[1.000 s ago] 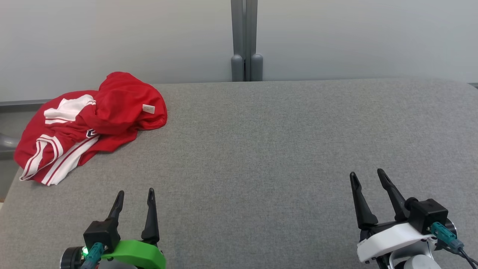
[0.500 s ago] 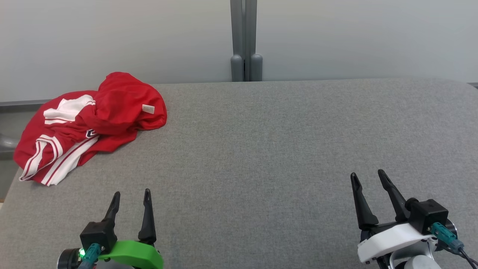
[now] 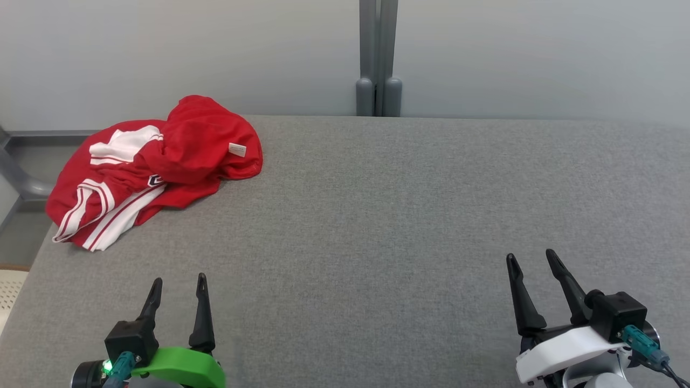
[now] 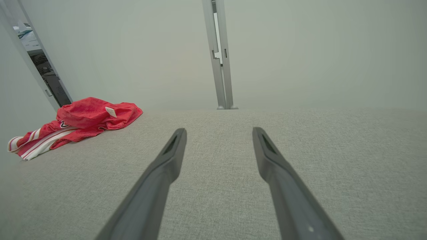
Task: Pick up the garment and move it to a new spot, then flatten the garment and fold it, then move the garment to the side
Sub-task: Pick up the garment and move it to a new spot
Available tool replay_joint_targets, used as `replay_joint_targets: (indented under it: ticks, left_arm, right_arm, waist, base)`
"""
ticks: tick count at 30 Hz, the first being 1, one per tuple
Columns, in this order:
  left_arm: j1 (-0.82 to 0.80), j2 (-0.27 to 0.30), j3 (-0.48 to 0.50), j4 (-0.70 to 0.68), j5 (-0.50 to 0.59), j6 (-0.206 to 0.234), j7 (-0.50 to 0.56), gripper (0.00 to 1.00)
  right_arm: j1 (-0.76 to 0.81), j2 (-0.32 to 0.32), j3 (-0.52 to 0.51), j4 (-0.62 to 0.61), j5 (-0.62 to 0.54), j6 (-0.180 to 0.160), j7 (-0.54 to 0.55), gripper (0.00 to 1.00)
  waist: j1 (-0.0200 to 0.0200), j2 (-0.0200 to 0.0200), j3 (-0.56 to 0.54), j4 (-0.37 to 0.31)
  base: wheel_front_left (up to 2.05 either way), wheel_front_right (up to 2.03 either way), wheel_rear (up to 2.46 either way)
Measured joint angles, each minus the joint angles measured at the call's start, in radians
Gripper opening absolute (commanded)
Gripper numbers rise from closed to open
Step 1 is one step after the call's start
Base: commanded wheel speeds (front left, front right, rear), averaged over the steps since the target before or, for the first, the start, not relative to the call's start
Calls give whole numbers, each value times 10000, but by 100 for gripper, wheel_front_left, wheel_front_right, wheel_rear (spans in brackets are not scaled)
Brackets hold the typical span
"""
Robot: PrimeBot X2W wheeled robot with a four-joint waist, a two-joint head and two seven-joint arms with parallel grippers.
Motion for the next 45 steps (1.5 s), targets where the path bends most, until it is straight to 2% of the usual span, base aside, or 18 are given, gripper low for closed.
replay_joint_targets:
  ticks: [9,32,37,45]
  left_arm:
    - [87,151,65,-109,-61,173,82,100]
    - [290,629,240,-506,-203,385,259,100]
    - [421,711,334,-642,-276,468,251,100]
    - [588,706,431,-828,-453,617,165,100]
  right_arm:
    - [46,71,25,13,15,2,-2,100]
    - [56,211,167,155,88,2,-2,100]
    - [-52,201,316,174,88,2,-2,100]
    - [-292,52,516,301,182,2,-2,100]
  waist:
    - [0,0,19,809]
    - [0,0,64,3528]
    - [0,0,125,3900]
    - [0,0,320,4030]
  base:
    - [0,0,0]
    - [0,0,0]
    - [0,0,0]
    - [0,0,0]
